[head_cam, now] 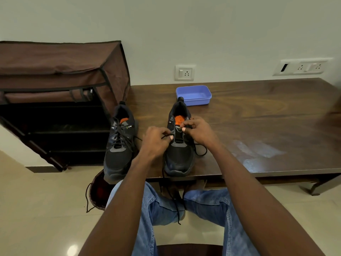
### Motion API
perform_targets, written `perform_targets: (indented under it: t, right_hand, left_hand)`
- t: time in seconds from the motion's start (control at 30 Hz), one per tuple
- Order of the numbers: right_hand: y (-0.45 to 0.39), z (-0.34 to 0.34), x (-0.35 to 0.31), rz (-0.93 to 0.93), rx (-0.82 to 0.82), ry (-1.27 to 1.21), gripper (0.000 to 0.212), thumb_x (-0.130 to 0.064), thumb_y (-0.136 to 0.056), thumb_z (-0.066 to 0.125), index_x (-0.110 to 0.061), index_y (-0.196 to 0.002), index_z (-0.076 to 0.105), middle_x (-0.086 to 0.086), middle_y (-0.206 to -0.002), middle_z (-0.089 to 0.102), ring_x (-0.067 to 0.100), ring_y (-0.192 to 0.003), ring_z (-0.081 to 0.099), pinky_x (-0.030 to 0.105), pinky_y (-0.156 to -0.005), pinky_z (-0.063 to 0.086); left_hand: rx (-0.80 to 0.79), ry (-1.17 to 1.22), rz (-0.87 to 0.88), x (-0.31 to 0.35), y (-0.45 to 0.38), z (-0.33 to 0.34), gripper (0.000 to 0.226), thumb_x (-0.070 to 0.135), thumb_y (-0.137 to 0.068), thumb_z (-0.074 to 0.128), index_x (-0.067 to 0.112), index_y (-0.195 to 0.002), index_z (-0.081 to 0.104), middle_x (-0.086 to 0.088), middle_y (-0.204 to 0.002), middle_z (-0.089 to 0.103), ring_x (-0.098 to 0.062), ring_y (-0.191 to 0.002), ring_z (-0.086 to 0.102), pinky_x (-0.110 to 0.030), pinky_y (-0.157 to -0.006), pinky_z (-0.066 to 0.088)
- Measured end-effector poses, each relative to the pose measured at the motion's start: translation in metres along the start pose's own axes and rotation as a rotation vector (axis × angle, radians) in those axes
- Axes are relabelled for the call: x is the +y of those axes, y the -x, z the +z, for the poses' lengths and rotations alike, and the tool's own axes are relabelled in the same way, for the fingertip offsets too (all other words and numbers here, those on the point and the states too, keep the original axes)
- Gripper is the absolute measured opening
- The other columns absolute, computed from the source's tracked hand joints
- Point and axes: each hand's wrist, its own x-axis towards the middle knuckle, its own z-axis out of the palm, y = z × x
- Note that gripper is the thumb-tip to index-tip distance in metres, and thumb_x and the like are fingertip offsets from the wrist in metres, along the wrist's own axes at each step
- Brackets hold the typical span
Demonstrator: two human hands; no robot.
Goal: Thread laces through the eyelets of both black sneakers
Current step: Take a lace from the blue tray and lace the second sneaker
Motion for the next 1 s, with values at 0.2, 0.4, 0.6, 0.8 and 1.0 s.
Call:
perform_targets:
  t: [0.2, 0.4, 0.6, 0.8, 1.0]
  right_hand:
    - [-0.001, 0.003, 0.000, 0.019, 0.013, 0.019, 0.013, -0.015, -0.093, 0.067, -0.025, -0.098, 0.075, -0.002, -0.114, 0.059, 0.015, -0.105, 0.059, 0.034, -0.093, 0.051]
    - [-0.002, 0.003, 0.000, 0.032, 0.024, 0.005, 0.013, -0.014, -0.093, 0.068, -0.024, -0.097, 0.075, -0.001, -0.113, 0.059, 0.011, -0.099, 0.058, 0.028, -0.084, 0.048]
    - [0.000, 0.007, 0.002, 0.014, 0.045, 0.052, 0.011, -0.020, -0.091, 0.071, -0.031, -0.093, 0.073, -0.002, -0.114, 0.057, 0.015, -0.105, 0.057, 0.031, -0.088, 0.048]
    - [0.000, 0.012, 0.001, 0.057, 0.050, 0.108, 0.020, -0.023, -0.086, 0.076, -0.033, -0.103, 0.072, -0.002, -0.125, 0.056, 0.019, -0.111, 0.058, 0.043, -0.098, 0.051]
    - [0.001, 0.011, -0.001, 0.103, 0.053, 0.116, 0.024, -0.022, -0.088, 0.073, -0.031, -0.110, 0.071, 0.000, -0.132, 0.054, 0.019, -0.111, 0.058, 0.040, -0.095, 0.053]
  left_hand:
    - [0.295, 0.147, -0.135, 0.003, 0.004, -0.010, 0.016, 0.010, -0.096, 0.059, 0.023, -0.088, 0.063, 0.003, -0.083, 0.065, -0.011, -0.073, 0.060, -0.017, -0.064, 0.045]
    - [1.116, 0.451, -0.414, -0.016, 0.003, -0.036, 0.019, 0.006, -0.094, 0.053, 0.003, -0.109, 0.065, -0.014, -0.109, 0.062, -0.016, -0.096, 0.054, -0.026, -0.084, 0.049]
    - [0.146, 0.040, 0.004, -0.004, -0.001, -0.006, 0.015, 0.011, -0.091, 0.068, 0.012, -0.105, 0.074, -0.005, -0.109, 0.072, -0.019, -0.108, 0.062, -0.030, -0.094, 0.047]
    - [-0.035, 0.077, -0.189, 0.001, 0.000, 0.000, 0.015, 0.018, -0.097, 0.062, 0.020, -0.082, 0.061, 0.003, -0.082, 0.063, -0.013, -0.077, 0.057, -0.024, -0.062, 0.039]
    - [0.430, 0.198, -0.329, -0.021, 0.003, -0.018, 0.019, 0.006, -0.093, 0.053, 0.018, -0.080, 0.056, -0.008, -0.096, 0.061, -0.021, -0.085, 0.059, -0.034, -0.070, 0.047]
